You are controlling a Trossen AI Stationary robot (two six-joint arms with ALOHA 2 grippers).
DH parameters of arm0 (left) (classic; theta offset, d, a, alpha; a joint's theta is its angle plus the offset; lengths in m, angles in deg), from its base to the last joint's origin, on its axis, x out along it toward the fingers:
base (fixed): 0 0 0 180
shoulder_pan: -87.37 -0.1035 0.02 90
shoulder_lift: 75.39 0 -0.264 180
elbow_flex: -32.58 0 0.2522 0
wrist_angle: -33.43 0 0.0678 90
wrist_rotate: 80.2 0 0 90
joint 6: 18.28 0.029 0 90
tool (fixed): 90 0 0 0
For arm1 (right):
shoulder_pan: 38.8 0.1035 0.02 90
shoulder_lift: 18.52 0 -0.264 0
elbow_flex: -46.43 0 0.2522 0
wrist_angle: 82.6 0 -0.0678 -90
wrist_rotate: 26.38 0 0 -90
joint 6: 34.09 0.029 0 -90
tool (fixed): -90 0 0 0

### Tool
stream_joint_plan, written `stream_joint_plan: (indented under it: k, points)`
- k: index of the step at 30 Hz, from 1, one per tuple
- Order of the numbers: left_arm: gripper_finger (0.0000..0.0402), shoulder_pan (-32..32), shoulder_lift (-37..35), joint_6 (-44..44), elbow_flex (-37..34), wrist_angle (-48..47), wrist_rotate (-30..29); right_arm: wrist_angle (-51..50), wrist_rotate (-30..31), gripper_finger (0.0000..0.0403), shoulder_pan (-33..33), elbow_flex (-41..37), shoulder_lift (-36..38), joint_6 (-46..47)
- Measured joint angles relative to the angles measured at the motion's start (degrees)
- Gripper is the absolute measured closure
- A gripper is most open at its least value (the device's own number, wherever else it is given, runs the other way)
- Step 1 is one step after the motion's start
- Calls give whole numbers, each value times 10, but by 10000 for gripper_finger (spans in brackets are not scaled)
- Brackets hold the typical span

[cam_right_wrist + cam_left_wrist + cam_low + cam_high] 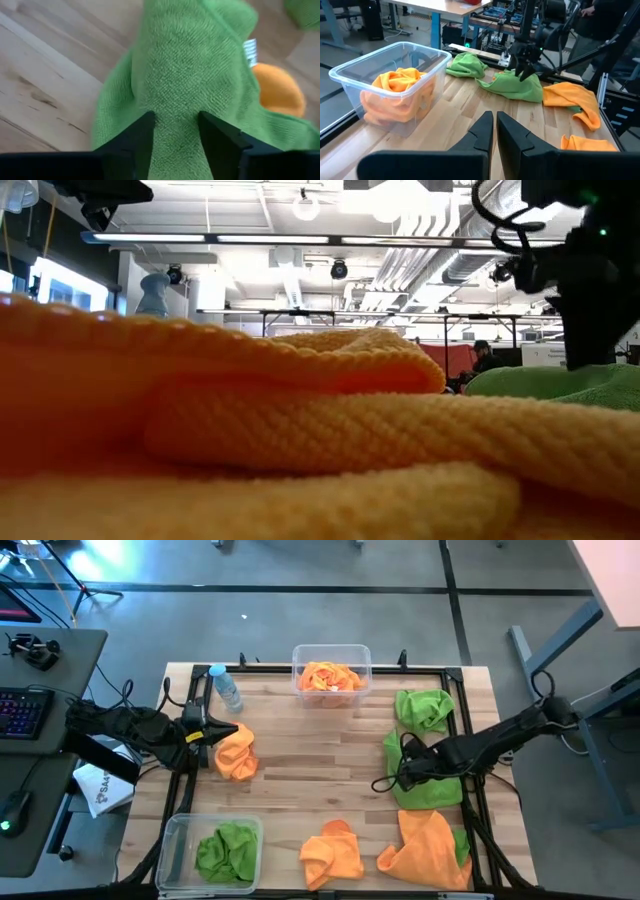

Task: Sort microfiber towel by color & place in baskets
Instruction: Put the green towel into the bottom transparent bin

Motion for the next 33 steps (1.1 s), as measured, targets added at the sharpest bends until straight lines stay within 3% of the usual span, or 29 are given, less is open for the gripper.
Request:
stream_joint_plan:
  k: [6, 8, 11, 13, 25, 33]
  points:
    - [392, 0, 0, -1, 0, 0, 0, 33, -30, 241, 0, -34, 0, 32]
    - [392, 0, 0, -1, 0, 0, 0, 36, -25, 274, 2, -33, 0, 34]
    - [392, 0, 0, -6, 0, 0, 1, 34, -6, 361, 7, -15, 0, 11]
    - [392, 0, 0, -24, 0, 0, 1, 30, 7, 389, 7, 5, 0, -11]
    - [392, 0, 0, -64, 0, 0, 1, -107, 170, 400, 7, 264, 0, -108]
    - [392, 0, 0, -65, 0, 12, 1, -97, 316, 402, 32, 441, 0, -259]
